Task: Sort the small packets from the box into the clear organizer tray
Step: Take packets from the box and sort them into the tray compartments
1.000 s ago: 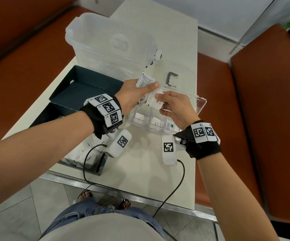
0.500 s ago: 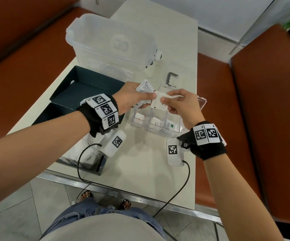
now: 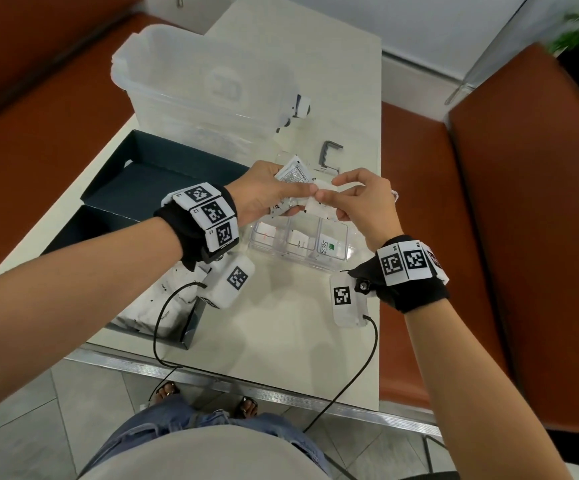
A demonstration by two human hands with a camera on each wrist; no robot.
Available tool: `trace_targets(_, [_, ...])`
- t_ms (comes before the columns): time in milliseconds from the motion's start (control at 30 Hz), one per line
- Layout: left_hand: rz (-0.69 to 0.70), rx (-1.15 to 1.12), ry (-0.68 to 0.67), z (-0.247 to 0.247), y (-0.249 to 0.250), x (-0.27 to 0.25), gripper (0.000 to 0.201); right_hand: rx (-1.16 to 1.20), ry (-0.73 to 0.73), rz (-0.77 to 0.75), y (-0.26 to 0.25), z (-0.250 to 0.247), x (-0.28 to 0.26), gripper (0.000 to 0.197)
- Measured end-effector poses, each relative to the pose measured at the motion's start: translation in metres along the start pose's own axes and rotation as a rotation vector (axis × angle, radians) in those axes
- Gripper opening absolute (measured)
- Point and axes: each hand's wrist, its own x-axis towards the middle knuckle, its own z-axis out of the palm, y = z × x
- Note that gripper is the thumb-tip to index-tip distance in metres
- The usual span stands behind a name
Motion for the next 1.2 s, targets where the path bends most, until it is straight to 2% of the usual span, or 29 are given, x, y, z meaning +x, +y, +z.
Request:
trace_targets(100, [0.039,0.050,0.013,0.008,0.001,0.001,0.030,-0.029,-0.032,0.008,0.000,-0.009,0.001,0.039])
trace_targets(333, [0.139,0.271,0.033,0.027,0.004,0.004,0.025,-0.167,-0.148,-0.078,-0.001,-0.031,0.011,0.017])
trace_targets(433, [0.130,0.303,0.071,0.025,0.002,0.006,0.027,-0.184,-0.105,-0.066,0.002,-0.029,0.020,0.013])
trace_targets(500, [0.120,0.278,0.142,0.018,0.000,0.006,0.025,-0.197,-0.049,-0.051,0.009,-0.022,0.026,0.011])
trace_targets(567, [0.109,0.236,0.211,0.010,-0.001,0.007,0.020,-0.241,-0.053,-0.044,0.018,-0.008,0.029,0.010])
trace_targets(767, [0.086,0.200,0.263,-0.003,0.001,0.003,0.011,-0.619,-0.118,-0.024,0.042,0.036,0.026,0.010])
trace_targets(900, [0.072,0.174,0.277,-0.006,0.002,0.003,0.021,-0.815,-0.153,-0.080,0.051,0.049,0.023,0.014])
trace_targets(1033, [0.064,0.160,0.269,-0.007,0.002,0.003,0.027,-1.083,-0.166,-0.200,0.057,0.055,0.023,0.021])
trace_targets(1200, [0.070,0.144,0.253,-0.007,0.003,0.003,0.024,-1.215,-0.256,-0.194,0.060,0.057,0.025,0.027])
